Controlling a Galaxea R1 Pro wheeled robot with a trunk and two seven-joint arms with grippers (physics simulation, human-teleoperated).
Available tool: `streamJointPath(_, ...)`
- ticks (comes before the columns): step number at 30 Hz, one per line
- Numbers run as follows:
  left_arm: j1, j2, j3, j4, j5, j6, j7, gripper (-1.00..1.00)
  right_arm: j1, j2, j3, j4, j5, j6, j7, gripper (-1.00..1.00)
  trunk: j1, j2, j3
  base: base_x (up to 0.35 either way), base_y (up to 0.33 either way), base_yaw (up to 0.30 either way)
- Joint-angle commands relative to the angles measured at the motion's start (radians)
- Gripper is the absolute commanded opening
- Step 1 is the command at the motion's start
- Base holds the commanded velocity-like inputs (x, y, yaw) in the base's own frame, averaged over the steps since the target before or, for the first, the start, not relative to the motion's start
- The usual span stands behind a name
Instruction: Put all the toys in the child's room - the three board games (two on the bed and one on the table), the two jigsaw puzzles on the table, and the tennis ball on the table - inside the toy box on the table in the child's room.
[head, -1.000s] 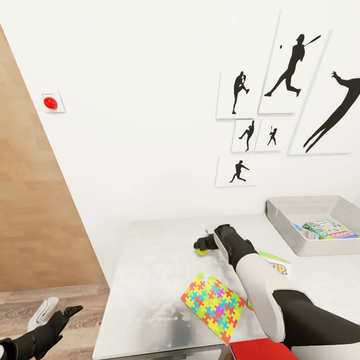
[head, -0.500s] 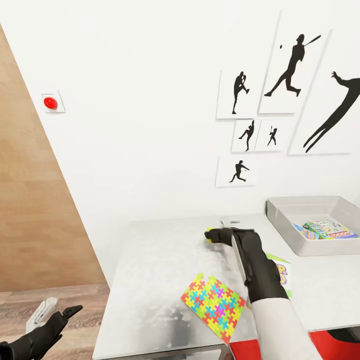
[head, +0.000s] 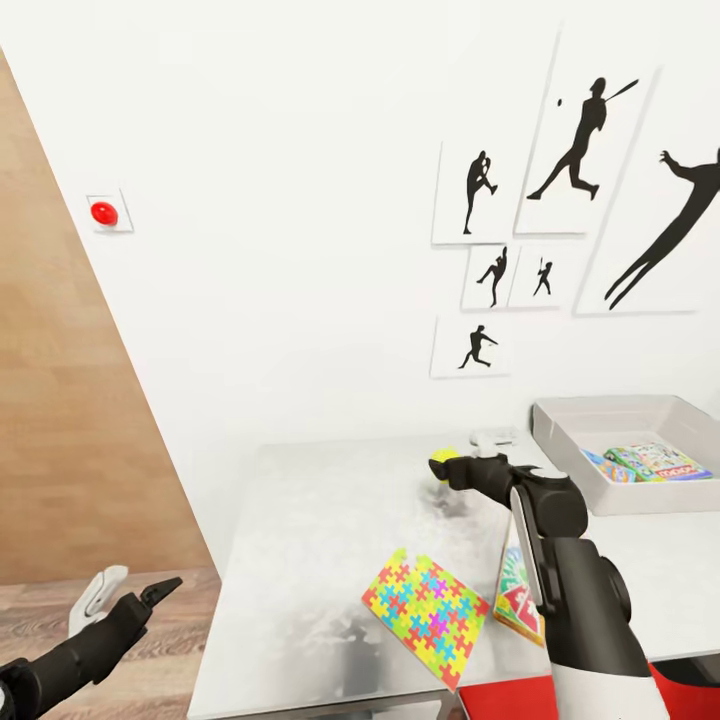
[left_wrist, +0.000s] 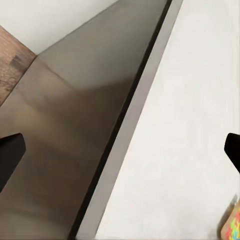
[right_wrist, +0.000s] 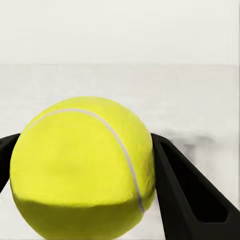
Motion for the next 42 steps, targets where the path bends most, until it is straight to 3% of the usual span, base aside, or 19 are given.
streamJointPath(1,0.0,-0.001,0.0,-0.002,0.01,0.002,0.011,1.0,0.001,0.001,0.0,-0.001,0.008,-0.025,0.013,-1.0,-0.004,0.007,0.002,0.0,0.0,0.0)
streamJointPath(2,0.0,-0.002,0.0,-0.001,0.01,0.001,0.012,1.0,0.006,0.0,0.0,-0.001,0.008,-0.077,0.023,-1.0,-0.008,0.014,0.005,0.0,0.0,0.0)
streamJointPath(5,0.0,-0.005,-0.001,-0.002,0.01,0.001,0.012,1.0,0.011,0.0,-0.002,-0.001,0.008,-0.139,0.046,-1.0,-0.019,0.035,0.015,0.0,0.0,0.0)
streamJointPath(8,0.0,-0.007,0.002,-0.002,0.01,0.002,0.009,1.0,0.01,0.0,-0.003,-0.001,0.008,-0.133,0.061,-1.0,-0.031,0.056,0.024,0.0,0.0,0.0)
streamJointPath(10,-0.008,0.003,0.025,-0.002,0.013,0.011,0.002,1.0,0.009,-0.002,-0.004,-0.002,0.008,-0.12,0.074,-1.0,-0.038,0.07,0.03,0.0,0.0,0.0)
streamJointPath(13,-0.059,0.0,0.044,-0.002,0.014,0.04,0.006,1.0,0.002,-0.017,-0.009,-0.002,0.008,-0.117,0.089,-1.0,-0.05,0.091,0.04,0.0,0.0,0.0)
streamJointPath(20,-0.122,-0.028,-0.059,-0.002,0.012,0.057,0.015,1.0,-0.013,-0.063,-0.013,-0.002,0.008,-0.112,0.094,-1.0,-0.077,0.14,0.062,0.0,0.0,0.0)
streamJointPath(27,-0.136,-0.102,-0.138,0.001,0.002,0.051,0.021,1.0,-0.023,-0.076,-0.047,-0.002,0.007,-0.111,0.099,-1.0,-0.103,0.189,0.084,0.0,0.0,-0.081)
streamJointPath(29,-0.137,-0.12,-0.18,0.008,-0.002,0.046,0.021,1.0,-0.025,-0.1,-0.086,-0.002,0.005,-0.111,0.149,-1.0,-0.111,0.203,0.09,0.0,0.0,-0.243)
streamJointPath(32,-0.138,-0.129,-0.22,0.012,-0.003,0.044,0.021,1.0,-0.039,-0.141,-0.149,-0.002,0.0,-0.111,0.3,-1.0,-0.123,0.224,0.099,0.0,0.0,-0.237)
streamJointPath(35,-0.138,-0.132,-0.234,0.014,-0.003,0.043,0.021,1.0,-0.046,-0.152,-0.187,-0.002,-0.002,-0.11,0.38,-1.0,-0.134,0.245,0.109,0.0,0.0,-0.139)
streamJointPath(42,-0.138,-0.136,-0.246,0.014,-0.003,0.042,0.022,1.0,-0.046,-0.158,-0.209,-0.001,-0.002,-0.117,0.431,-1.0,-0.161,0.294,0.13,0.0,0.0,-0.03)
